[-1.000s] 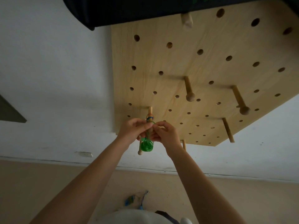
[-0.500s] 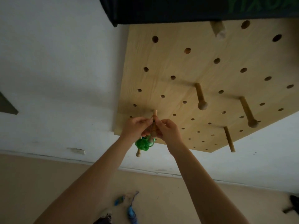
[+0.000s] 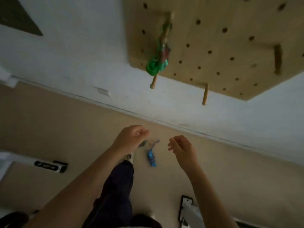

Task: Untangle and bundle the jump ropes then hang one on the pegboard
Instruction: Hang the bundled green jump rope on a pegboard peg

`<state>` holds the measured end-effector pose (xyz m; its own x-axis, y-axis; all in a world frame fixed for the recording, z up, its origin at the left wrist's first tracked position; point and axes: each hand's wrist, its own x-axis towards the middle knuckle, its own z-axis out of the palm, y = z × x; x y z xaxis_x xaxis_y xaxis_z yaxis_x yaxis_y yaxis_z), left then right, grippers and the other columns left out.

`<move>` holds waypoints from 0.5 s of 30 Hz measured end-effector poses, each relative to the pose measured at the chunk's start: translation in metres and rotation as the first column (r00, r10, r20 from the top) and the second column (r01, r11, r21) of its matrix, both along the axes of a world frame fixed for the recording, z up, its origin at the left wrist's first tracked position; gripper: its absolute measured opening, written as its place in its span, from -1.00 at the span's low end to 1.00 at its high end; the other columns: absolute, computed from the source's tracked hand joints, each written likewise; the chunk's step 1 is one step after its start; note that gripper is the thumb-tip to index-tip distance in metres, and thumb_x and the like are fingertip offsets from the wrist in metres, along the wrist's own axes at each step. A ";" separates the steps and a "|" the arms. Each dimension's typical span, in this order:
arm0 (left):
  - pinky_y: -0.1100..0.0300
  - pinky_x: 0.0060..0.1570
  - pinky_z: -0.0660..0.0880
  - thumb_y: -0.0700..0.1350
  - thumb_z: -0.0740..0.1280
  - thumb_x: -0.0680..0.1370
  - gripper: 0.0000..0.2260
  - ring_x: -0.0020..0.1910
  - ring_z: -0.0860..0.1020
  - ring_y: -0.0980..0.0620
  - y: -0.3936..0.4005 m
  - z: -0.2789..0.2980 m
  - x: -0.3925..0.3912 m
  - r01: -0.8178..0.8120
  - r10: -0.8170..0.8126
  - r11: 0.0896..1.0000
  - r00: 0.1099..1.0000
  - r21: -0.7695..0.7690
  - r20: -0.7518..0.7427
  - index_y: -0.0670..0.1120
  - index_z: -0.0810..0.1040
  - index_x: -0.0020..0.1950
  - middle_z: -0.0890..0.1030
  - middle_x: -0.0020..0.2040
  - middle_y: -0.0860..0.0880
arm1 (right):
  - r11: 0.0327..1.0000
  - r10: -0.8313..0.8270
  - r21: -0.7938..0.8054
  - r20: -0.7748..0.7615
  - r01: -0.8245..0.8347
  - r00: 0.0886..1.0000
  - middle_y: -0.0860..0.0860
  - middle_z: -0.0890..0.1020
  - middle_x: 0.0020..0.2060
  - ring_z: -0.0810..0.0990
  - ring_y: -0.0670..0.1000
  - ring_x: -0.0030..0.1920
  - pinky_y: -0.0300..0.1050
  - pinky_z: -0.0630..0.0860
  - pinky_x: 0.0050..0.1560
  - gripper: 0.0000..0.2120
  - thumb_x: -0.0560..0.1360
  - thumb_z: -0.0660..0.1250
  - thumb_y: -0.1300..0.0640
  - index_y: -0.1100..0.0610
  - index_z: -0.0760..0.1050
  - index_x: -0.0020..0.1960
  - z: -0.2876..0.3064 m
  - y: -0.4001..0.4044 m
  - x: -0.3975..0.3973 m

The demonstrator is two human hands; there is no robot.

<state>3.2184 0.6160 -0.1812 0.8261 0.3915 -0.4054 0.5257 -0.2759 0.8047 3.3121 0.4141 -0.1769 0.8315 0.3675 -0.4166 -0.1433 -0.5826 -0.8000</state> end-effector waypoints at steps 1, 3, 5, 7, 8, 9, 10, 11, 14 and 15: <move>0.18 -0.14 0.50 0.29 0.28 0.47 -0.69 -0.07 0.62 0.14 -0.009 -0.025 -0.007 0.046 -0.046 0.999 0.998 0.015 -0.037 0.10 0.63 -0.10 0.65 -0.13 0.17 | 0.999 -0.034 0.001 -0.036 0.034 0.999 0.14 0.68 -0.23 0.66 0.19 -0.15 0.13 0.57 -0.06 -0.87 0.57 0.35 0.16 0.16 0.53 -0.14 -0.032 -0.012 -0.008; 0.13 -0.08 0.53 0.36 0.20 0.39 -0.64 -0.07 0.62 0.13 -0.020 -0.088 -0.016 0.118 -0.114 0.993 0.986 0.026 -0.121 0.14 0.61 -0.14 0.66 -0.13 0.14 | 0.994 -0.107 -0.020 -0.117 0.105 0.987 0.17 0.67 -0.20 0.64 0.22 -0.13 0.18 0.58 -0.06 -0.87 0.56 0.35 0.14 0.13 0.52 -0.15 -0.105 -0.031 -0.023; 0.16 -0.08 0.53 0.34 0.22 0.39 -0.71 -0.07 0.61 0.17 -0.026 -0.165 -0.022 0.145 -0.133 0.989 0.970 0.043 -0.202 0.20 0.58 -0.15 0.65 -0.12 0.16 | 0.990 -0.138 -0.044 -0.181 0.132 0.974 0.10 0.67 -0.18 0.64 0.16 -0.13 0.18 0.58 -0.05 -0.88 0.56 0.35 0.07 0.04 0.50 -0.15 -0.187 -0.042 -0.032; 0.22 -0.10 0.50 0.26 0.29 0.46 -0.83 -0.06 0.58 0.22 -0.029 -0.255 -0.022 0.150 -0.131 0.987 0.957 0.056 -0.261 0.21 0.57 -0.11 0.63 -0.10 0.19 | 0.986 -0.167 -0.045 -0.242 0.161 0.956 0.04 0.65 -0.15 0.64 0.10 -0.10 0.15 0.58 -0.05 -0.89 0.56 0.35 0.01 -0.02 0.48 -0.12 -0.278 -0.045 -0.035; 0.26 -0.12 0.47 0.21 0.32 0.49 -0.88 -0.04 0.57 0.23 -0.031 -0.305 -0.023 0.148 -0.127 0.988 0.949 0.052 -0.287 0.22 0.57 -0.08 0.62 -0.08 0.21 | 0.984 -0.178 -0.060 -0.265 0.168 0.948 0.02 0.64 -0.14 0.63 0.08 -0.10 0.11 0.58 -0.09 -0.89 0.56 0.35 -0.02 -0.04 0.47 -0.10 -0.327 -0.046 -0.038; 0.29 -0.12 0.44 0.17 0.35 0.52 -0.91 0.00 0.57 0.22 -0.032 -0.355 -0.022 0.151 -0.130 0.987 0.944 0.048 -0.303 0.21 0.56 -0.03 0.59 -0.05 0.24 | 0.981 -0.193 -0.071 -0.278 0.180 0.941 -0.01 0.62 -0.13 0.62 0.04 -0.11 0.02 0.56 -0.14 -0.88 0.55 0.35 -0.06 -0.06 0.46 -0.09 -0.375 -0.046 -0.040; 0.32 -0.09 0.40 0.13 0.38 0.53 -0.87 0.05 0.55 0.20 -0.031 -0.405 -0.019 0.162 -0.139 0.986 0.941 0.049 -0.307 0.19 0.57 0.06 0.55 0.00 0.27 | 0.979 -0.205 -0.082 -0.290 0.189 0.935 -0.05 0.60 -0.13 0.60 -0.01 -0.12 -0.08 0.53 -0.18 -0.87 0.54 0.36 -0.08 -0.07 0.44 -0.07 -0.423 -0.045 -0.040; 0.32 -0.05 0.37 0.11 0.40 0.54 -0.78 0.10 0.52 0.18 -0.030 -0.453 -0.016 0.169 -0.145 0.984 0.940 0.052 -0.308 0.14 0.57 0.16 0.52 0.05 0.28 | 0.977 -0.208 -0.102 -0.300 0.186 0.931 -0.07 0.58 -0.11 0.58 -0.06 -0.11 -0.17 0.49 -0.19 -0.85 0.53 0.36 -0.11 -0.08 0.43 -0.05 -0.469 -0.044 -0.040; 0.26 0.18 0.32 0.09 0.43 0.53 -0.53 0.26 0.41 0.16 -0.022 -0.582 0.006 0.220 -0.178 0.968 0.943 0.123 -0.281 0.02 0.47 0.41 0.47 0.29 0.12 | 0.969 -0.187 -0.210 -0.292 0.127 0.938 -0.06 0.56 0.03 0.54 -0.12 -0.07 -0.25 0.45 -0.21 -0.64 0.51 0.37 -0.16 0.00 0.42 0.20 -0.598 -0.037 -0.030; 0.21 0.26 0.32 0.09 0.44 0.52 -0.47 0.33 0.39 0.11 -0.019 -0.619 0.017 0.227 -0.181 0.963 0.945 0.148 -0.272 0.01 0.43 0.45 0.45 0.36 0.06 | 0.961 -0.188 -0.254 -0.289 0.114 0.939 -0.03 0.55 0.09 0.53 -0.11 -0.06 -0.24 0.43 -0.22 -0.55 0.51 0.38 -0.16 0.04 0.41 0.27 -0.633 -0.033 -0.024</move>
